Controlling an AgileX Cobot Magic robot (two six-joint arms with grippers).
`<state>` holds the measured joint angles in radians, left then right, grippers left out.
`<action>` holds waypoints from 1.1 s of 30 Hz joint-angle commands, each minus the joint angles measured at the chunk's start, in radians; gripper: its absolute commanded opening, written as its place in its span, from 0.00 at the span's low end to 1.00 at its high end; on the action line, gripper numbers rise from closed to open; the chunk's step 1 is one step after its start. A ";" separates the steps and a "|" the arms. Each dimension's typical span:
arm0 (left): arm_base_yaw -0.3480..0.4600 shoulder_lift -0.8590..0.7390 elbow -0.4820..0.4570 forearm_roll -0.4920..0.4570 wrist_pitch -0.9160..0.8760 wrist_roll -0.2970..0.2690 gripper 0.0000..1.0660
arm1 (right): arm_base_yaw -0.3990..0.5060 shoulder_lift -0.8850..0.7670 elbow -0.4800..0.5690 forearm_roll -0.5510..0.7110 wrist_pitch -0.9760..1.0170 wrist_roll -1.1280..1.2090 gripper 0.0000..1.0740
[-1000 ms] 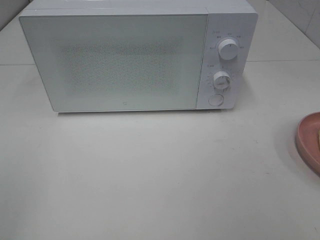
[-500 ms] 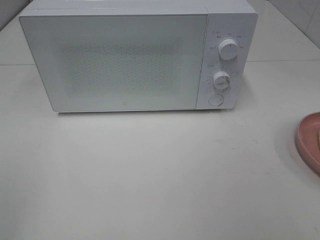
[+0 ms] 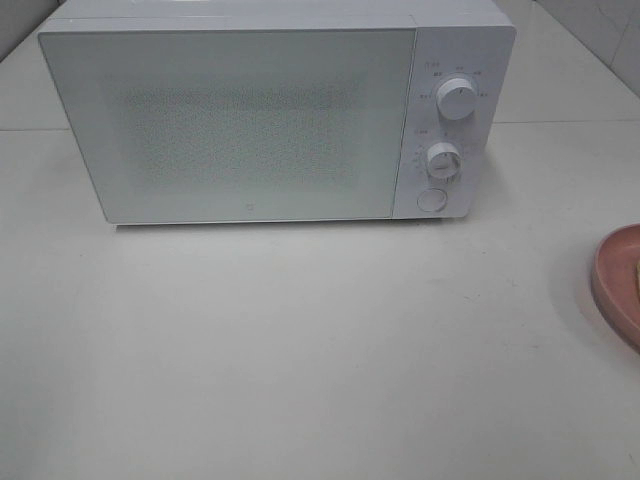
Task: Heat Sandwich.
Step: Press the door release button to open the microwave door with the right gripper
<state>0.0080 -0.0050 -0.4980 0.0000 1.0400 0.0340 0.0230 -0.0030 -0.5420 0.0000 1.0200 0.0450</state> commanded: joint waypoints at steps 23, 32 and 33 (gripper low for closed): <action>0.000 0.001 0.003 -0.006 -0.005 0.001 0.99 | 0.003 0.289 0.002 0.010 -0.275 0.004 0.71; 0.000 0.001 0.003 -0.006 -0.005 0.001 0.99 | 0.003 0.435 0.002 0.010 -0.388 0.004 0.71; 0.000 0.001 0.003 -0.006 -0.005 0.001 0.99 | 0.003 0.435 0.002 0.010 -0.388 0.004 0.71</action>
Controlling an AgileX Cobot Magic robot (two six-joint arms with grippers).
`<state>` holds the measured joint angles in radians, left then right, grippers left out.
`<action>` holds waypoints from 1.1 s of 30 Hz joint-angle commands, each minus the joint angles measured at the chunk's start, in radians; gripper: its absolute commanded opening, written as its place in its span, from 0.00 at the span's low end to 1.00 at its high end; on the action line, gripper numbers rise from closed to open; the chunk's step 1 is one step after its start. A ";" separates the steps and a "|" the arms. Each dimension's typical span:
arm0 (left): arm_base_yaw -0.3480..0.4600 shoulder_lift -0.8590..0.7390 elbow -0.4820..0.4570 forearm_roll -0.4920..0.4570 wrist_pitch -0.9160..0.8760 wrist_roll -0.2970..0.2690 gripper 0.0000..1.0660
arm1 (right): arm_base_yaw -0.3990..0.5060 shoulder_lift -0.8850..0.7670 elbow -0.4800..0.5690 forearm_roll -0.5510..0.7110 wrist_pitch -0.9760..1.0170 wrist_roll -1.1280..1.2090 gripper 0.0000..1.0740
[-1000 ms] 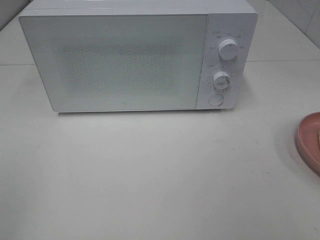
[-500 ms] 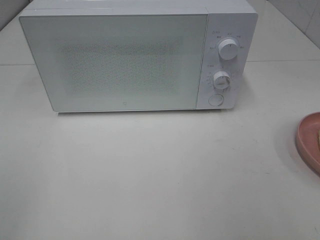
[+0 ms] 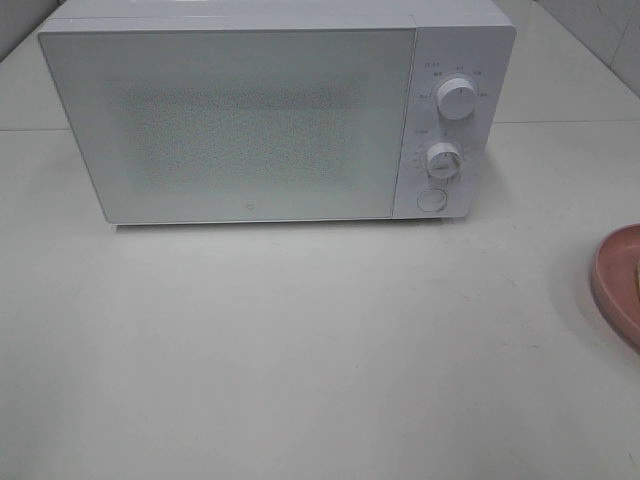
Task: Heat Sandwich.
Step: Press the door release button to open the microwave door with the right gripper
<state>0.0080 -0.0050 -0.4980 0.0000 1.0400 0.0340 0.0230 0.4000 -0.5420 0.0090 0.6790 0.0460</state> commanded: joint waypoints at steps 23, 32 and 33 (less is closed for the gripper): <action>0.000 0.001 0.003 -0.006 -0.005 0.001 0.99 | 0.003 0.373 0.002 0.001 -0.388 0.003 0.71; 0.000 0.001 0.003 -0.006 -0.005 0.001 0.99 | 0.003 0.533 0.017 -0.034 -0.595 0.003 0.71; 0.000 0.001 0.003 -0.006 -0.005 0.001 0.99 | 0.003 0.533 0.017 -0.034 -0.595 0.003 0.71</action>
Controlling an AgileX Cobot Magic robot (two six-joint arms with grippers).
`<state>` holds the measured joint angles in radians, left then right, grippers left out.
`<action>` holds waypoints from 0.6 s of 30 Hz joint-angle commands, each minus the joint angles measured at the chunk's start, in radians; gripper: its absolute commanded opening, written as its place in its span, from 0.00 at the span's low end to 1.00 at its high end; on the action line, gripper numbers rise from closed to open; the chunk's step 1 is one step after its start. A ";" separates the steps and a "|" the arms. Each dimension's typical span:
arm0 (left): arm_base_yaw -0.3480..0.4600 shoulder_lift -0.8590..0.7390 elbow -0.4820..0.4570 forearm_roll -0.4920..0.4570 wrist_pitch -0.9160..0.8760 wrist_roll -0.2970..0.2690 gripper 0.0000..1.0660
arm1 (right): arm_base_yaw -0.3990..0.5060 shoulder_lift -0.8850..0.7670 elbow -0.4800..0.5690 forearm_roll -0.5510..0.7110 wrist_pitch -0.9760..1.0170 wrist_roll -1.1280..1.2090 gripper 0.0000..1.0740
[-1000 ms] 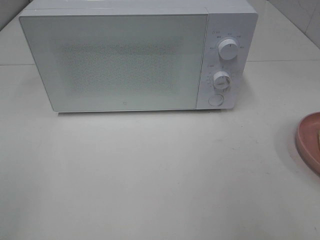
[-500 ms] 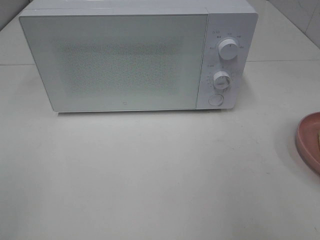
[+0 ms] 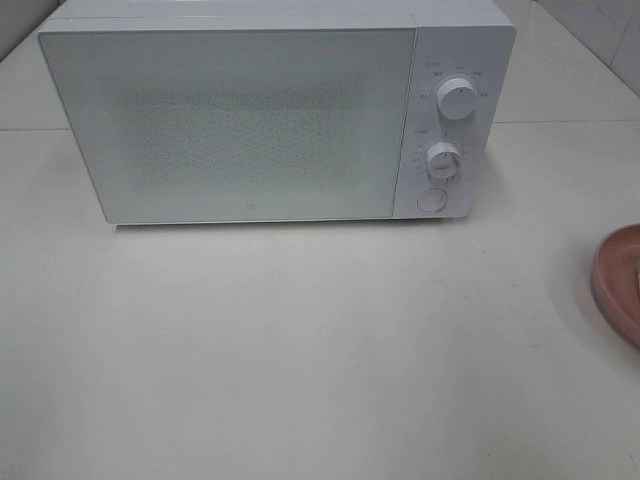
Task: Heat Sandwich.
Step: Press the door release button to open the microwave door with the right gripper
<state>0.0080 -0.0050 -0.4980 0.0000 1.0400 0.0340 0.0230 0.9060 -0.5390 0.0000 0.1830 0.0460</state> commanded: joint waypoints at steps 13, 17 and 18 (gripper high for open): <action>0.000 0.001 0.003 -0.006 -0.005 0.001 0.99 | 0.003 0.218 0.204 -0.020 -0.655 0.003 0.66; 0.000 0.001 0.003 -0.006 -0.005 0.001 0.99 | 0.004 0.275 0.260 -0.009 -0.781 0.002 0.66; 0.000 0.001 0.003 -0.006 -0.005 0.001 0.99 | 0.013 0.290 0.274 0.000 -0.813 0.002 0.66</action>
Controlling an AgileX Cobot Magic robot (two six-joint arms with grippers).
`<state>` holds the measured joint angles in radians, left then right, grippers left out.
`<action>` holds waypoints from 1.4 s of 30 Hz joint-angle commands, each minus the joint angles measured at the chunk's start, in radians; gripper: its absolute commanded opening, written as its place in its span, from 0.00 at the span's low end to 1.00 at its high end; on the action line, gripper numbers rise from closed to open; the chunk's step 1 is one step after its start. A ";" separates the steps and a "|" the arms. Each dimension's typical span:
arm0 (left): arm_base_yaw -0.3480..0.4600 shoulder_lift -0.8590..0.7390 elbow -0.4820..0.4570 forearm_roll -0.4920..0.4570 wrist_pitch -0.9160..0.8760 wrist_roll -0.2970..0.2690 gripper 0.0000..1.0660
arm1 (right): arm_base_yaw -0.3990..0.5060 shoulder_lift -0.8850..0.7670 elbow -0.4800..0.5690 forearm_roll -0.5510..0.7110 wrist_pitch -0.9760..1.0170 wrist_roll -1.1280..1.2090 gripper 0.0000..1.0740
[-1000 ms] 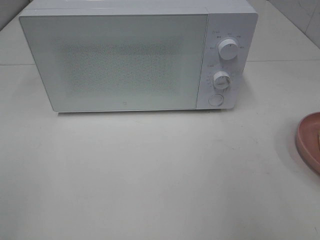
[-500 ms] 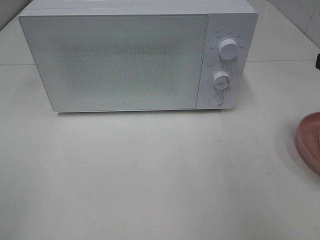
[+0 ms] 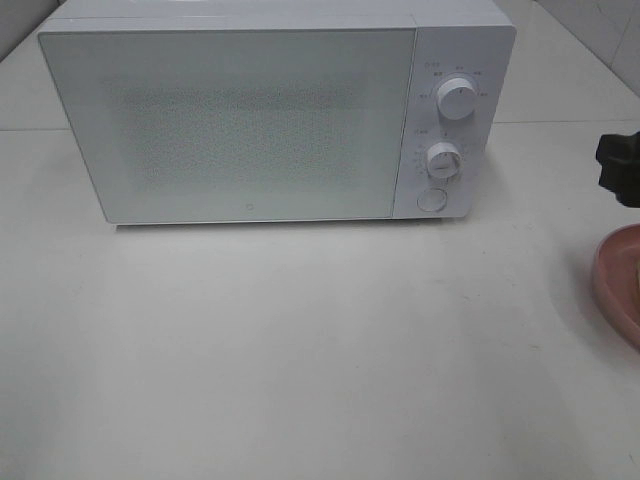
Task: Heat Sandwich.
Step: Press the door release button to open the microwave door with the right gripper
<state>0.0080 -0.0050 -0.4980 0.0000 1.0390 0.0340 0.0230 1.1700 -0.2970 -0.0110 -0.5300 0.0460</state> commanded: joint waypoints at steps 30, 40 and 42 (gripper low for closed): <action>0.000 0.001 0.003 -0.006 -0.004 0.001 0.99 | 0.792 0.455 0.073 0.829 -0.634 -0.249 0.71; 0.000 0.001 0.003 -0.006 -0.004 0.001 0.99 | 0.841 0.500 0.036 0.863 -0.631 -0.240 0.71; 0.000 0.001 0.003 -0.006 -0.004 0.001 0.99 | 0.841 0.500 0.036 0.863 -0.631 -0.222 0.71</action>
<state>0.0080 -0.0050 -0.4980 0.0000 1.0390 0.0340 0.8600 1.6700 -0.2520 0.8540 -1.1510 -0.1860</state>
